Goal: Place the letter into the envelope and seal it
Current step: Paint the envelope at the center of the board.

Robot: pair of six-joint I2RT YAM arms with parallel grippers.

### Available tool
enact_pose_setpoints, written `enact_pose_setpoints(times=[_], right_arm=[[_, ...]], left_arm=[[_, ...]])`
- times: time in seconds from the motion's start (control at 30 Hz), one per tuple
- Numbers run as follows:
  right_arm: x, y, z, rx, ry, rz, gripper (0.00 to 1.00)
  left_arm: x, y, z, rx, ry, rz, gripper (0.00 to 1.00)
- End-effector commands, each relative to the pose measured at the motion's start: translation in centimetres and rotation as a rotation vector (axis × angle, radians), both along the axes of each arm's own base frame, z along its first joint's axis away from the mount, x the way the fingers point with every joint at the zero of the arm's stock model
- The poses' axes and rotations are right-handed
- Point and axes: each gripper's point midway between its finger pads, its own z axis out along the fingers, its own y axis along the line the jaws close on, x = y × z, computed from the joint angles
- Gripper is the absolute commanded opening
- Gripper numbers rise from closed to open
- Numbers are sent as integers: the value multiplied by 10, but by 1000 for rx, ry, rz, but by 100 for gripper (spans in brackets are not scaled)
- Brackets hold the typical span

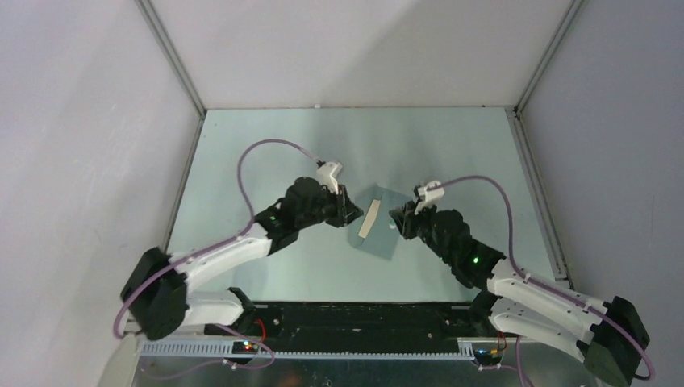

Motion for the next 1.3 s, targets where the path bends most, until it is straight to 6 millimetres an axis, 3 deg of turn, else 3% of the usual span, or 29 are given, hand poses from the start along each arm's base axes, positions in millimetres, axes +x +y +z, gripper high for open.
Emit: enact_pose_setpoints(times=[0.0,0.27,0.57,0.73,0.9,1.0,1.1,1.27], right_arm=[[6,0,19,144,-230,-40,0],[6,1,-26,69,-315,-53,0],[33,13,-33,20,-338,-182,0],[47,21,-33,4,-390,-228,0],[57,22,-42,-12,-388,-259,0],[62,25,-49,-15,-353,-245,0],[71,21,-53,-16,-316,-249,0],[77,18,-62,-31,-257,-256,0]], left_arm=[[8,-15,-37,42,192,22,22],[22,-16,-84,60,347,71,16],[35,-12,-129,116,437,127,13],[31,-9,-131,135,456,127,12],[18,-11,-100,84,452,88,11],[9,-13,-93,60,468,58,14],[-2,-26,-97,27,538,-5,13],[0,-35,-123,36,590,-2,12]])
